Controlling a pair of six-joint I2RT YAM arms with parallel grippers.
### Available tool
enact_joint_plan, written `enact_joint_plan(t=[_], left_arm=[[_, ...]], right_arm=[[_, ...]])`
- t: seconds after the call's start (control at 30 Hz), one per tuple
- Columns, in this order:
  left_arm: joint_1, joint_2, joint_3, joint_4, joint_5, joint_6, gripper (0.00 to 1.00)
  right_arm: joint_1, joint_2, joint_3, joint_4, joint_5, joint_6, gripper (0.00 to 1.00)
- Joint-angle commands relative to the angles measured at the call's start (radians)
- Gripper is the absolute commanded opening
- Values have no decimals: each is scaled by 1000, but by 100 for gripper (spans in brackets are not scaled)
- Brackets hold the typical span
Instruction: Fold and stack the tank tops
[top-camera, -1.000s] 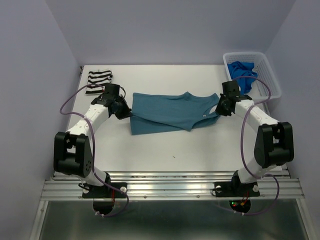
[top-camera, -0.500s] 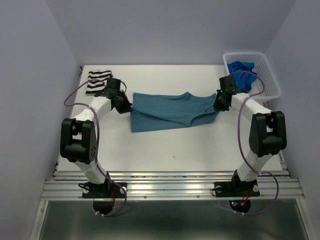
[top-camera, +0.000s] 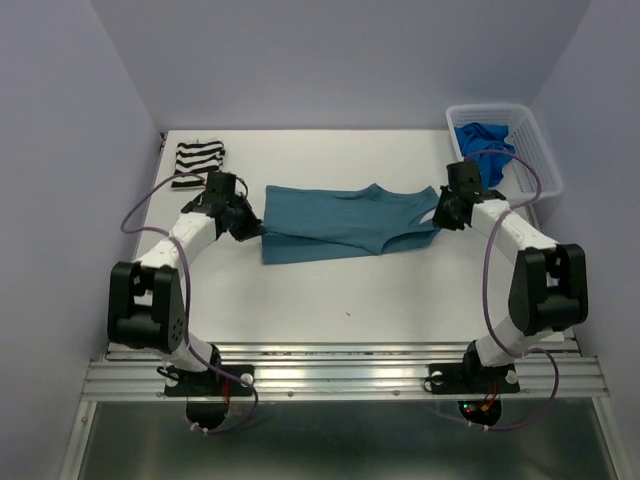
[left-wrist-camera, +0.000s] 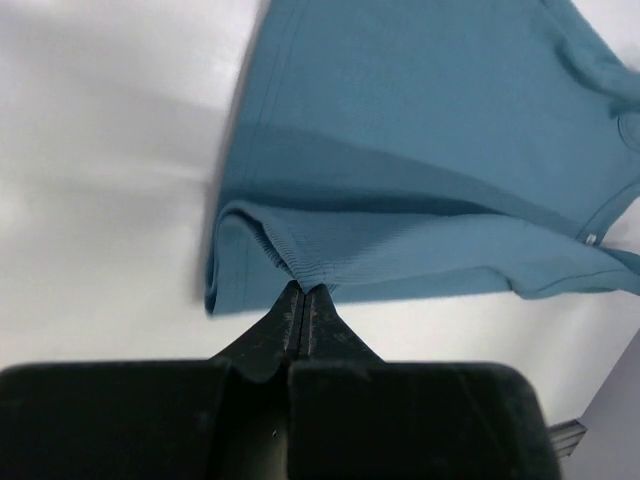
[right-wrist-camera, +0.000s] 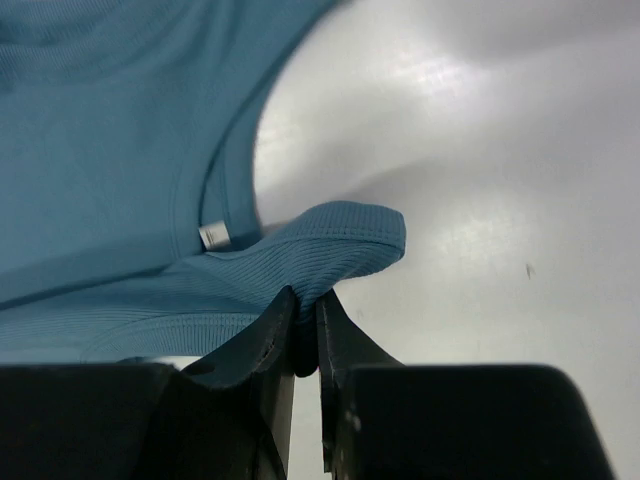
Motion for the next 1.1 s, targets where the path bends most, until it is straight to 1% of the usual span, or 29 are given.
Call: enact_joint_plan(t=[0.0, 0.03, 0.07, 0.1, 0.13, 0.2, 0.23, 0.27, 0.37, 0.4, 0.53, 0.63, 0.8, 0.83, 0.87, 0.9, 0.93, 0.97, 1.0, 1.03, 1.07], left_arm=[[0, -207, -183, -37, 9, -41, 0], [0, -244, -221, -55, 0, -48, 0], [-7, -319, -260, -80, 0, -70, 0], [-15, -359, -297, -86, 4, -82, 0], [-21, -434, -370, -97, 26, -93, 0], [-38, -510, -435, -112, 40, -139, 0], [-63, -575, -490, -124, 44, -156, 0], [-70, -602, -514, -131, 44, -172, 0], [-90, -686, -578, -138, 47, -219, 0], [-92, -700, -597, -135, 44, -228, 0], [-101, -729, -635, -105, 49, -239, 0], [-115, -702, -661, -48, 61, -254, 0], [-129, -660, -650, -42, 18, -251, 0], [-129, -660, -644, -43, 15, -251, 0], [-129, -665, -641, -42, 14, -251, 0], [-129, -668, -640, -42, 9, -252, 0], [-129, -671, -640, -43, 1, -254, 0], [-130, -677, -643, -42, 1, -254, 0], [-130, -679, -646, -37, 1, -254, 0], [-129, -677, -653, -31, 1, -255, 0], [-130, -668, -655, -16, 15, -254, 3]], right_arm=[[-11, -173, -122, -38, -4, 60, 1], [-11, -245, -154, -40, -2, 63, 1], [-11, -278, -209, -53, 12, 64, 1], [-11, -311, -232, -64, 21, 67, 1], [-11, -371, -252, -79, 27, 69, 1], [-11, -428, -300, -130, 62, 78, 1], [-11, -454, -315, -142, 76, 98, 3], [-11, -503, -344, -145, 68, 104, 3], [-11, -551, -375, -144, 76, 120, 6], [-11, -548, -386, -144, 96, 127, 6], [-11, -493, -395, -136, 91, 132, 8], [-11, -427, -394, -92, 111, 146, 11], [-11, -346, -362, -47, 148, 143, 15], [-11, -339, -358, -43, 147, 137, 22], [-11, -333, -354, -43, 130, 133, 26], [-11, -335, -355, -44, 112, 127, 26], [-11, -338, -355, -46, 89, 112, 35], [-11, -361, -357, -47, 53, 100, 48], [-11, -382, -360, -43, -37, 86, 62], [-11, -408, -375, -30, -91, 51, 74], [-11, -440, -387, -6, -141, 38, 92]])
